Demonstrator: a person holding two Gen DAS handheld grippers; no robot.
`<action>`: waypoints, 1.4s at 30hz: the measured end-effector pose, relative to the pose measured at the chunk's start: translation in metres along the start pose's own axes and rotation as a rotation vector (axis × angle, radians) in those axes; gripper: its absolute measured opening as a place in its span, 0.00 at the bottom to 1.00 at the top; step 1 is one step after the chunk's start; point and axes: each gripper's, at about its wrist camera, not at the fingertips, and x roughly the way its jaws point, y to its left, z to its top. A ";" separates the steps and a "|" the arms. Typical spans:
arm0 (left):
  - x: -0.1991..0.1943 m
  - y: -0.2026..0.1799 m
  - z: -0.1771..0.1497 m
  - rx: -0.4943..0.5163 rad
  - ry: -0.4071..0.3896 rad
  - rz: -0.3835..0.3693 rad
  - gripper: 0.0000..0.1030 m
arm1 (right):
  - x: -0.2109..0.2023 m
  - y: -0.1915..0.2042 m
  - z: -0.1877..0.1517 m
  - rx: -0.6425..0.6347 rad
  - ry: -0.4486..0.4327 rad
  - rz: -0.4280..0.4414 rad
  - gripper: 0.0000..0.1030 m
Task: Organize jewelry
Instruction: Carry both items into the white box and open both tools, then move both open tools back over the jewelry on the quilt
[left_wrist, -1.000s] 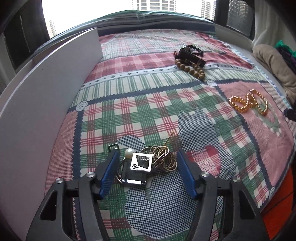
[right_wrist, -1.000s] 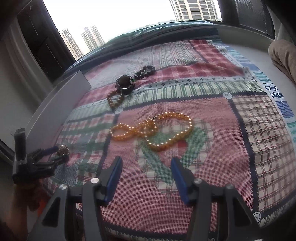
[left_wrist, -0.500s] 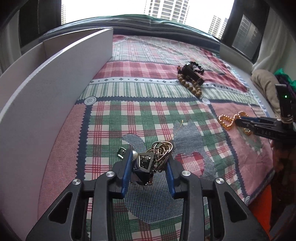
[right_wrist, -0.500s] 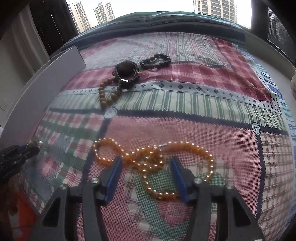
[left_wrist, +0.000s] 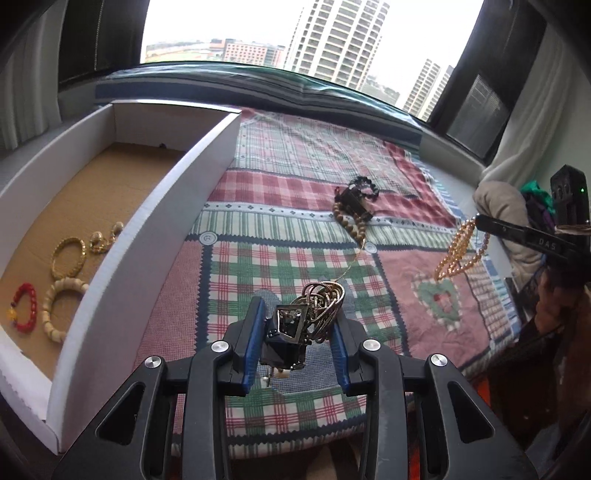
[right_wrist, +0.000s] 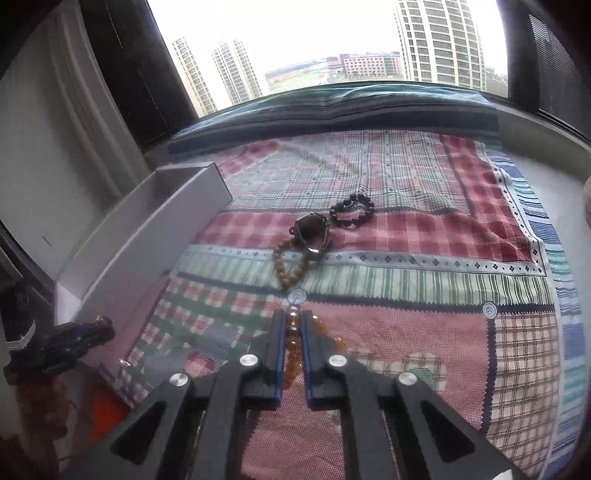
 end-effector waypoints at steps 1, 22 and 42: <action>-0.012 0.005 0.004 -0.007 -0.010 -0.001 0.32 | -0.005 0.009 0.008 -0.014 -0.015 0.021 0.08; -0.026 0.203 0.070 -0.271 0.026 0.287 0.32 | 0.117 0.298 0.135 -0.326 0.017 0.409 0.08; -0.016 0.102 0.054 -0.095 0.003 0.249 0.76 | 0.133 0.241 0.111 -0.421 -0.028 0.100 0.65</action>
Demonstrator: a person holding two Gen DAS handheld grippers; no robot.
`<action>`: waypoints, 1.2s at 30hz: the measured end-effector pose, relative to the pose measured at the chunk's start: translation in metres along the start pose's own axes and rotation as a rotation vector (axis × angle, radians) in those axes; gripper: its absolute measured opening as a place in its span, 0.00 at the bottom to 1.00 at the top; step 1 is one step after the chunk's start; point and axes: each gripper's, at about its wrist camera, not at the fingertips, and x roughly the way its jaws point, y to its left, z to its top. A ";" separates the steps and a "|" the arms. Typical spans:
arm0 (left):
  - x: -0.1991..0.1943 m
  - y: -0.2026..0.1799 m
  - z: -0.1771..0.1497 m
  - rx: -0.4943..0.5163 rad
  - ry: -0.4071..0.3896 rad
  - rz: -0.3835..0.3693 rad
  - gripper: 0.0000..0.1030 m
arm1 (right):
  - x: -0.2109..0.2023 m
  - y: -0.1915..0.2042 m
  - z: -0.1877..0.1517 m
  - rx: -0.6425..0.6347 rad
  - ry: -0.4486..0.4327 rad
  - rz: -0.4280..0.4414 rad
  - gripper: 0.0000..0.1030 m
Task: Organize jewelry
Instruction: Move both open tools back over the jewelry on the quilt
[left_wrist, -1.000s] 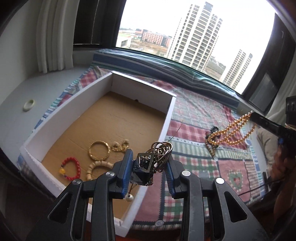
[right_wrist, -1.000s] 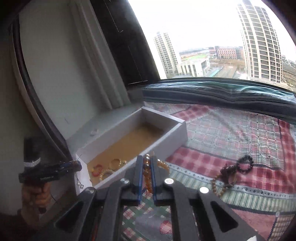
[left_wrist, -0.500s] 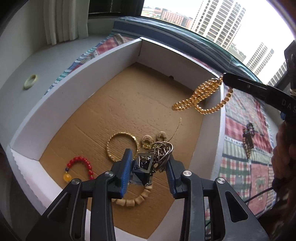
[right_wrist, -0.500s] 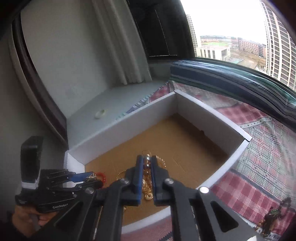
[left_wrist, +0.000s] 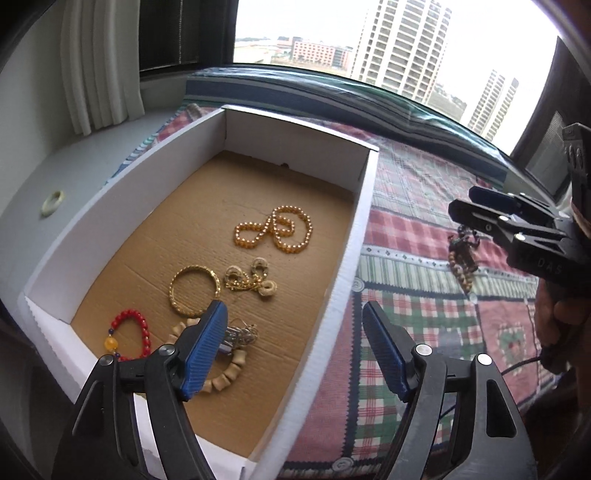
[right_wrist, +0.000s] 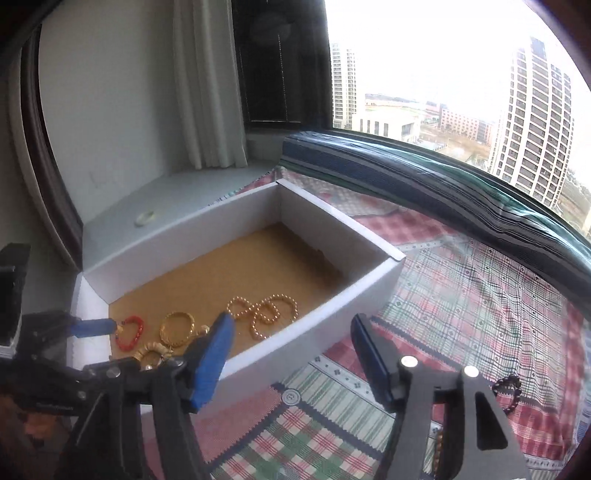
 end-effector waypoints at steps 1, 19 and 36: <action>-0.003 -0.013 -0.004 0.024 -0.003 -0.019 0.77 | -0.006 -0.007 -0.014 -0.006 0.007 -0.021 0.66; 0.129 -0.187 -0.076 0.257 0.047 -0.147 0.84 | -0.067 -0.178 -0.283 0.358 0.134 -0.444 0.66; 0.160 -0.199 -0.084 0.304 0.050 -0.062 0.99 | -0.063 -0.187 -0.298 0.415 0.094 -0.452 0.72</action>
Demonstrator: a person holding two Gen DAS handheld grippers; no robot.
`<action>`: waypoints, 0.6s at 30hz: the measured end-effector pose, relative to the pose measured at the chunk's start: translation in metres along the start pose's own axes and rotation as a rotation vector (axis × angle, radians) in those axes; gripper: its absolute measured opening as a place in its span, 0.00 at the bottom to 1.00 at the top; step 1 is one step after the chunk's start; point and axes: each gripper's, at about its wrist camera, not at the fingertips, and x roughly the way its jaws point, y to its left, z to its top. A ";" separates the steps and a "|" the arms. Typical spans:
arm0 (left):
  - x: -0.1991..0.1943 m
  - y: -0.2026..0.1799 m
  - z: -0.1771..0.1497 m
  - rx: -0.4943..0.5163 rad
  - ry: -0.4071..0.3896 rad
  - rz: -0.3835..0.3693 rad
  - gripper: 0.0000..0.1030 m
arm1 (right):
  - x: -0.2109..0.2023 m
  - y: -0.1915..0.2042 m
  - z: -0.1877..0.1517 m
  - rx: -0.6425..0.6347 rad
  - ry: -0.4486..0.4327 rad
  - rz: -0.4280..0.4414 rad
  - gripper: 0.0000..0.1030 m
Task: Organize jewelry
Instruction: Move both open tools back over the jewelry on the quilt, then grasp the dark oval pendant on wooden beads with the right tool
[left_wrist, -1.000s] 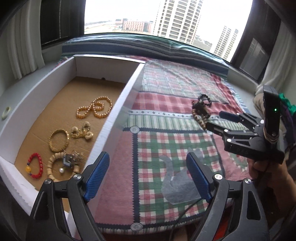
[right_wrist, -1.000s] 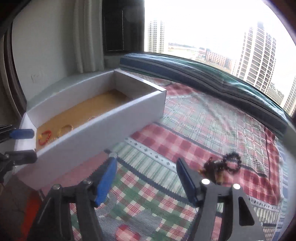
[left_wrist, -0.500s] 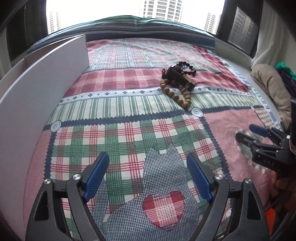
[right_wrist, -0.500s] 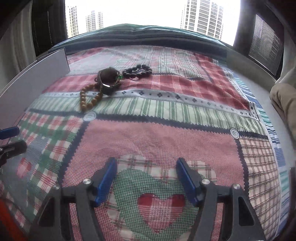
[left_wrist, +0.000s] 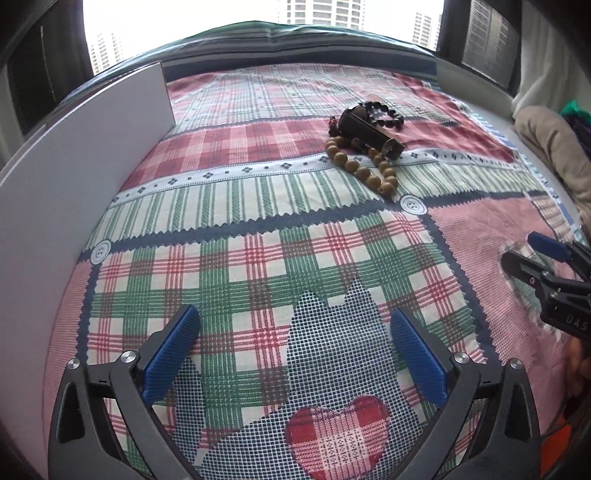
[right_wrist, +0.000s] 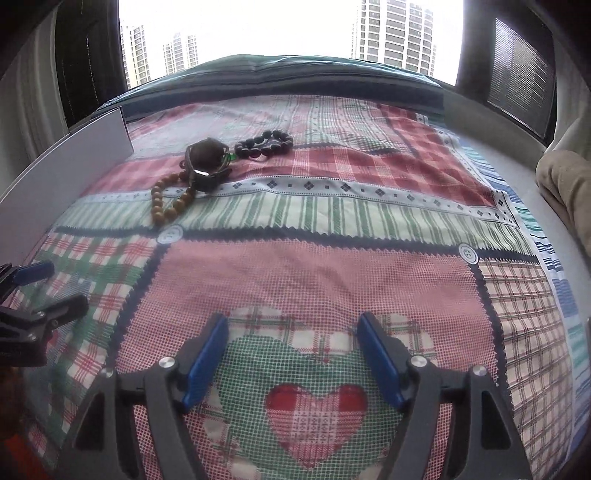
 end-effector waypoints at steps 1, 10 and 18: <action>0.000 0.000 0.000 0.000 0.000 0.000 0.99 | 0.000 0.000 0.000 0.000 0.000 0.001 0.72; 0.004 0.000 0.013 0.023 0.100 -0.047 0.99 | 0.000 0.000 0.000 -0.001 0.003 0.008 0.74; 0.022 0.035 0.030 -0.009 0.038 -0.005 0.99 | 0.000 0.002 0.000 -0.002 0.004 0.008 0.75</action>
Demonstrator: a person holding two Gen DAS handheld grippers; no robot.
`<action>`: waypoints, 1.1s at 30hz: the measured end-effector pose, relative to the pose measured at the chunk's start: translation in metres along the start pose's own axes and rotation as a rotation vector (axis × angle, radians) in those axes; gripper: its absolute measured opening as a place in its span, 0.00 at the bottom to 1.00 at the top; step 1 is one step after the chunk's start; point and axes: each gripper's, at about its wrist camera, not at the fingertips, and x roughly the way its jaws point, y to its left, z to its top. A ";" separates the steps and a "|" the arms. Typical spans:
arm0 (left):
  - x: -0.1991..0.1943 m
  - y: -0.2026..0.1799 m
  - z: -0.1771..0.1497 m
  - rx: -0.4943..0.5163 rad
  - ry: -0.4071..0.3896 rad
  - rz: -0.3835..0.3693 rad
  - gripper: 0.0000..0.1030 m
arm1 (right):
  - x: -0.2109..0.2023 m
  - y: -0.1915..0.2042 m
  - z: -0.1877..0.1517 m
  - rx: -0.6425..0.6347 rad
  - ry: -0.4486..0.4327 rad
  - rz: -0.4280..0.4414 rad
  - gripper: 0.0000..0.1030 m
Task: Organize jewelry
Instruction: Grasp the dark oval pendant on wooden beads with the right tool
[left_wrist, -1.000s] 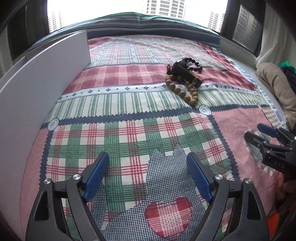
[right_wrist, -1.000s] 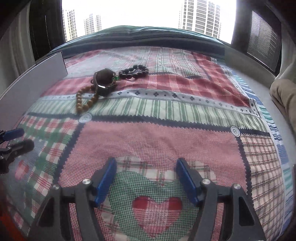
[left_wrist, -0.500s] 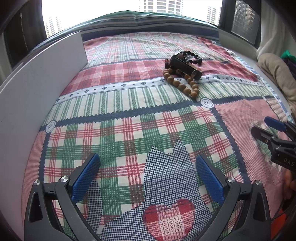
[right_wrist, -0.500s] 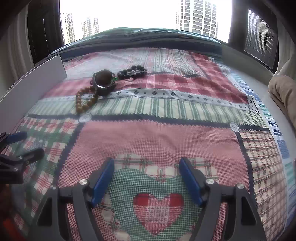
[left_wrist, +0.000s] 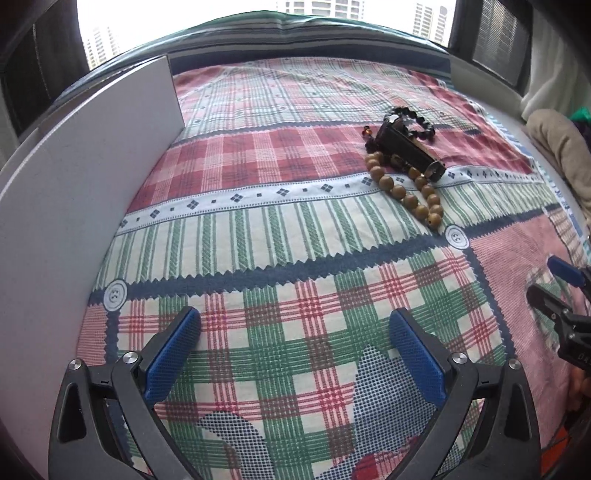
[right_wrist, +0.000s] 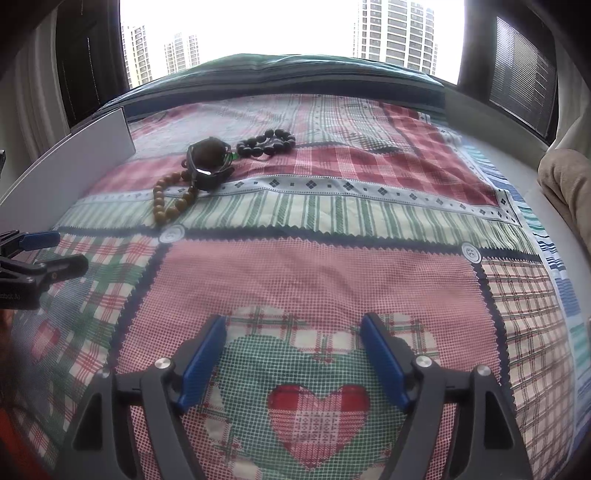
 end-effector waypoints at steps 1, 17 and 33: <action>-0.001 0.002 -0.004 0.008 -0.036 0.007 0.99 | 0.000 0.000 0.000 0.000 0.000 0.000 0.76; -0.001 0.002 -0.005 0.002 -0.044 0.011 1.00 | 0.000 0.018 0.052 -0.040 0.099 0.144 0.76; -0.001 0.003 -0.005 0.001 -0.045 0.012 0.99 | 0.075 0.093 0.150 -0.320 0.158 0.184 0.07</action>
